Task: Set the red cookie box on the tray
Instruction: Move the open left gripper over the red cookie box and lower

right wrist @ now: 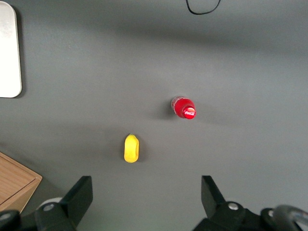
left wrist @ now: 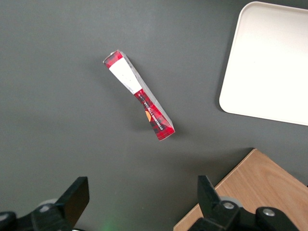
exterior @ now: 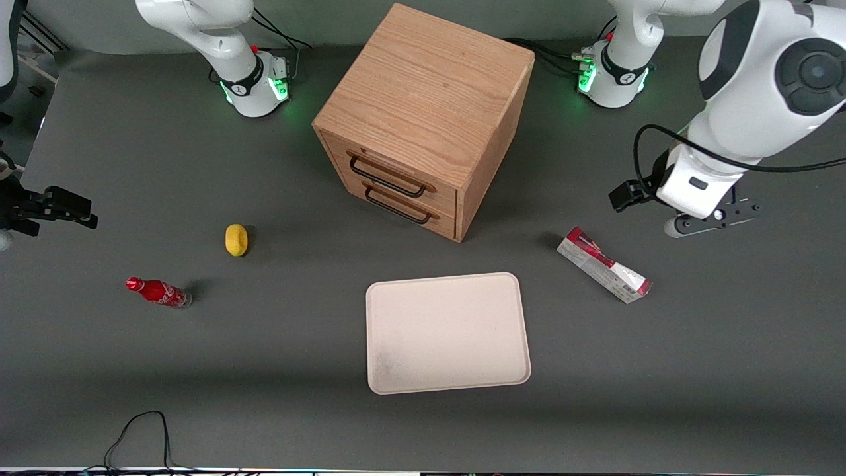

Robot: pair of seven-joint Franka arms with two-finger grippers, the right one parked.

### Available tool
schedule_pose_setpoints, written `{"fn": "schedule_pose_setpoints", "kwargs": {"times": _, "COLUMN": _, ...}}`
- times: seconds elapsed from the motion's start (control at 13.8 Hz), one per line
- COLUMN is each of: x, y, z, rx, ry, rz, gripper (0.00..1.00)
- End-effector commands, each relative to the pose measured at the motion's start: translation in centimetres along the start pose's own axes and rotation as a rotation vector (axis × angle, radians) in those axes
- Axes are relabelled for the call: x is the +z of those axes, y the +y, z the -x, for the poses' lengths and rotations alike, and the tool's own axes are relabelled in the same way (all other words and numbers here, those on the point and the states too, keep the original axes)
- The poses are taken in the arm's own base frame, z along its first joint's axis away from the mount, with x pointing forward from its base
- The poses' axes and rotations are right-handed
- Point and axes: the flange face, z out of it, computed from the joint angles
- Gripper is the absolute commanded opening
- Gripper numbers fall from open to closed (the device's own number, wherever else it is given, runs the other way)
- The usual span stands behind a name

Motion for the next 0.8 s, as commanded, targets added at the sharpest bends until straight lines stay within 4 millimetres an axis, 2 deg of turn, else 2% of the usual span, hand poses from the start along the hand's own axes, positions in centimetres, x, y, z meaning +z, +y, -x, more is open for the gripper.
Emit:
{"fn": "schedule_pose_setpoints", "kwargs": {"times": 0.0, "x": 0.5, "y": -0.8, "z": 0.3, "rx": -0.214, "ry": 0.006, "rz": 0.002, "gripper": 1.0}}
{"fn": "schedule_pose_setpoints", "kwargs": {"times": 0.36, "x": 1.7, "y": -1.8, "z": 0.2, "rx": -0.681, "ry": 0.05, "rz": 0.044, "gripper": 1.0}}
{"fn": "schedule_pose_setpoints", "kwargs": {"times": 0.51, "x": 3.6, "y": -2.8, "z": 0.2, "rx": -0.788, "ry": 0.072, "rz": 0.077, "gripper": 1.0}}
{"fn": "schedule_pose_setpoints", "kwargs": {"times": 0.73, "x": 8.7, "y": -3.2, "z": 0.1, "rx": -0.785, "ry": 0.099, "rz": 0.097, "gripper": 1.0}}
